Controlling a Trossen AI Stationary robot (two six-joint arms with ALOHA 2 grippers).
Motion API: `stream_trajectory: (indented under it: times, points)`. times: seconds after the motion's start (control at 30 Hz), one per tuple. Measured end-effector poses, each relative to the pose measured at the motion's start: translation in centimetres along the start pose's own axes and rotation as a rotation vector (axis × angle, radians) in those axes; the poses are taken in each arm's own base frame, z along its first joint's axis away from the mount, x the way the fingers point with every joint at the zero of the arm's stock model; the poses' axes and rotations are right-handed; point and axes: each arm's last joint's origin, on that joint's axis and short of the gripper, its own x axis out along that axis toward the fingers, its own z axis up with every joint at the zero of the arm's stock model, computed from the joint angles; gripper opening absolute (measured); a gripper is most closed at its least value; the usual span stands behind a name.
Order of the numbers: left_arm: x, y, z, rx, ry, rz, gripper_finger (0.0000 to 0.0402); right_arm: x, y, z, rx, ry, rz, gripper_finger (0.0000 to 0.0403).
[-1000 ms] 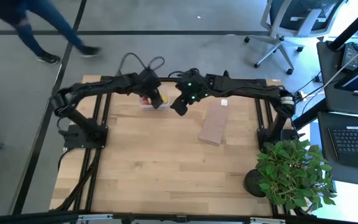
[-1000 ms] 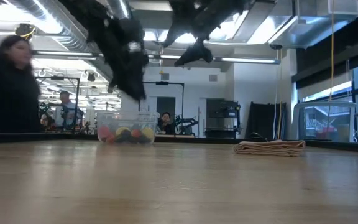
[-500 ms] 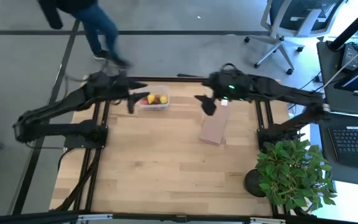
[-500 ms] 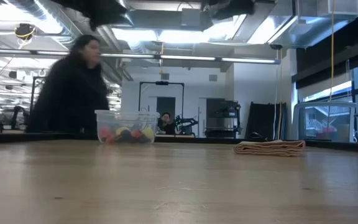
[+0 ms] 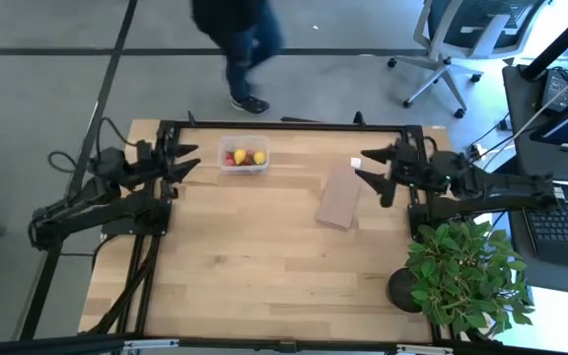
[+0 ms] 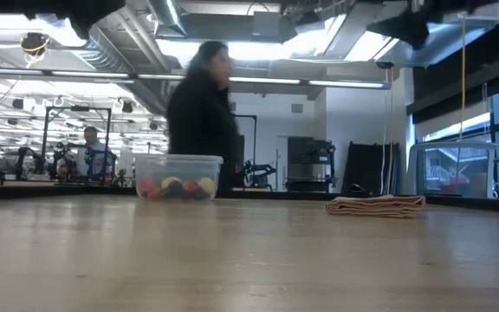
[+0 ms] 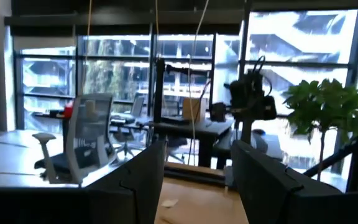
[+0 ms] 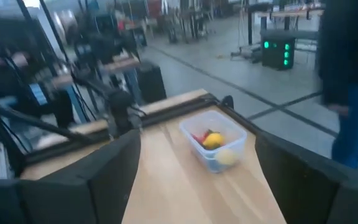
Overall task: Pick and placing Produce into tupperware
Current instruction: Return to Home Position
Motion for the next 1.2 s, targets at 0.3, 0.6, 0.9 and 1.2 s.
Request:
stream_trajectory:
  times: [0.3, 0.6, 0.9, 1.2]
  points:
    - [-0.6, 0.5, -4.7, -0.095, -0.019, 0.002, 0.0172, -2.6, -1.9, -5.1, 0.065, -0.124, 0.029, 0.0318]
    - [-0.8, 1.1, -9.0, -0.159, -0.013, 0.062, 0.0171, -3.7, -2.8, -8.5, 0.069, -0.201, 0.116, 0.0318]
    - [-0.9, 1.6, -10.6, -0.173, 0.038, 0.180, 0.0174, -4.5, -3.0, -8.9, 0.046, -0.249, 0.150, 0.0318]
    - [-1.1, 1.7, -11.8, -0.183, 0.158, 0.220, 0.0169, -5.0, -3.1, -9.2, 0.015, -0.237, 0.170, 0.0318]
